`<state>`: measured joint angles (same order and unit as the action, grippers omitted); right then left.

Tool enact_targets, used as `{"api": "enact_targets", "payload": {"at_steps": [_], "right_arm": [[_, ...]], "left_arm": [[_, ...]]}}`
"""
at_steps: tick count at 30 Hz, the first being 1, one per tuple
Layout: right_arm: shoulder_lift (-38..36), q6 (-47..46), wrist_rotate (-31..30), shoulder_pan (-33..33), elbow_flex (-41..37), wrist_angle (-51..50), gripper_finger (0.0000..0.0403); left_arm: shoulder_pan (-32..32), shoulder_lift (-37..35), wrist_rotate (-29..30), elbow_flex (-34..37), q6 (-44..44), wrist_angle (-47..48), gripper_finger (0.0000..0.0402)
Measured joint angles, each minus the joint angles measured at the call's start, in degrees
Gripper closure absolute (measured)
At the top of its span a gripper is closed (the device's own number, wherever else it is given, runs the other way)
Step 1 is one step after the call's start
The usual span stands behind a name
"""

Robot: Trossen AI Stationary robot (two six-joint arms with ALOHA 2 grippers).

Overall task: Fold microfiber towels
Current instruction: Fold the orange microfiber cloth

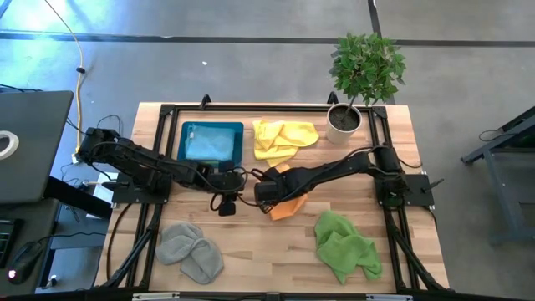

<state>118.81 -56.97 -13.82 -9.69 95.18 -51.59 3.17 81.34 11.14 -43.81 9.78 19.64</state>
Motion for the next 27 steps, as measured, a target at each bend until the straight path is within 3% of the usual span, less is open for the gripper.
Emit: {"api": "enact_targets", "payload": {"at_steps": [4, 8, 14, 19, 23, 27], "right_arm": [[-0.81, 4.83, 2.13, 0.27, 2.09, -0.25, 0.0239], [-1.60, 13.46, 1.32, 0.44, 7.68, -8.73, 0.0238], [-1.95, 32.89, -9.21, -1.11, 14.38, -22.75, 0.0248], [-1.91, 37.50, -8.68, -1.33, 10.61, -27.97, 0.0249], [-5.28, 32.02, -13.68, -1.33, 4.73, -34.95, 0.0249], [-14.25, 28.21, -14.17, -1.20, -8.74, -26.21, 0.0249]], "left_arm": [[0.54, 0.00, 0.00, 0.00, 0.02, 0.02, 0.0296], [1.02, 0.00, 0.00, 0.00, 0.02, 0.01, 0.0296], [1.87, 0.00, -0.11, -0.03, 0.06, 0.21, 0.0296], [2.22, 0.02, -0.03, 0.02, 0.06, 0.12, 0.0296], [2.24, 0.02, -0.02, 0.02, 0.06, -0.13, 0.0296], [2.13, 0.02, 0.06, 0.02, 0.06, -0.15, 0.0296]]}}
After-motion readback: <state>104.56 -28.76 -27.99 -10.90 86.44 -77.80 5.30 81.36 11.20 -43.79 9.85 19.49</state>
